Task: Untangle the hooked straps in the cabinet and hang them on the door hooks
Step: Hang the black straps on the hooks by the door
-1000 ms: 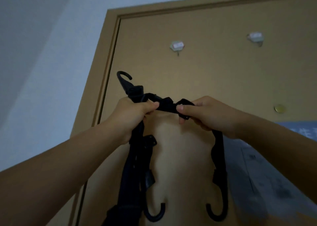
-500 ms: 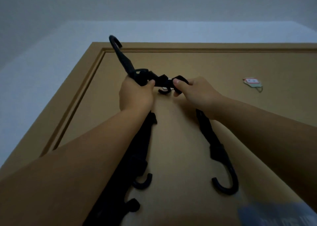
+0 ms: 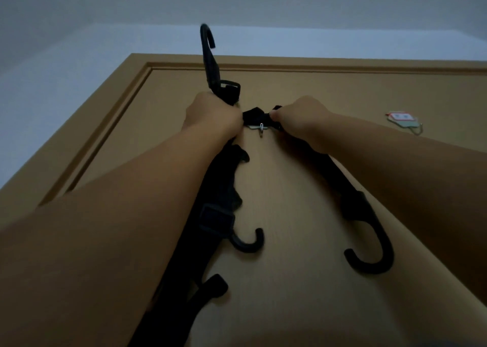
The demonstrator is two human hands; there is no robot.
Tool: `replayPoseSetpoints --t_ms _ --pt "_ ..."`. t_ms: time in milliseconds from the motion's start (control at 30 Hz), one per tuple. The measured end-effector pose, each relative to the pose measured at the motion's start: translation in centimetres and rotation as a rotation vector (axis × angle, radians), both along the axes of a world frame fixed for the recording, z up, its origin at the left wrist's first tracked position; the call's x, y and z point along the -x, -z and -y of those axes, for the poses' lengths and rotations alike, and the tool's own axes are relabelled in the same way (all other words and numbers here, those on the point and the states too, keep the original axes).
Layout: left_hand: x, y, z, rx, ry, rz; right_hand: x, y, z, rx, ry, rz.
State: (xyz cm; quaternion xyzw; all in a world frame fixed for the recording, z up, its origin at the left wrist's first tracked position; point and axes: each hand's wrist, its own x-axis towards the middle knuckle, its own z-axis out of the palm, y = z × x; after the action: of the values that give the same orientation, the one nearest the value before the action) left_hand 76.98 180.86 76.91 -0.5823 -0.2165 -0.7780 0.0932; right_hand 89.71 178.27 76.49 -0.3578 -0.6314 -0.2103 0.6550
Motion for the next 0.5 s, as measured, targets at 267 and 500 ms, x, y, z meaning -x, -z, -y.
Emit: replayPoseSetpoints --t_ms 267,500 --pt "0.2 1.4 1.6 0.23 0.073 -0.169 0.6 2.3 2.0 0.193 0.183 0.114" --pt "0.3 3.3 1.5 0.285 0.148 -0.157 0.2 4.9 2.5 0.233 0.279 0.248"
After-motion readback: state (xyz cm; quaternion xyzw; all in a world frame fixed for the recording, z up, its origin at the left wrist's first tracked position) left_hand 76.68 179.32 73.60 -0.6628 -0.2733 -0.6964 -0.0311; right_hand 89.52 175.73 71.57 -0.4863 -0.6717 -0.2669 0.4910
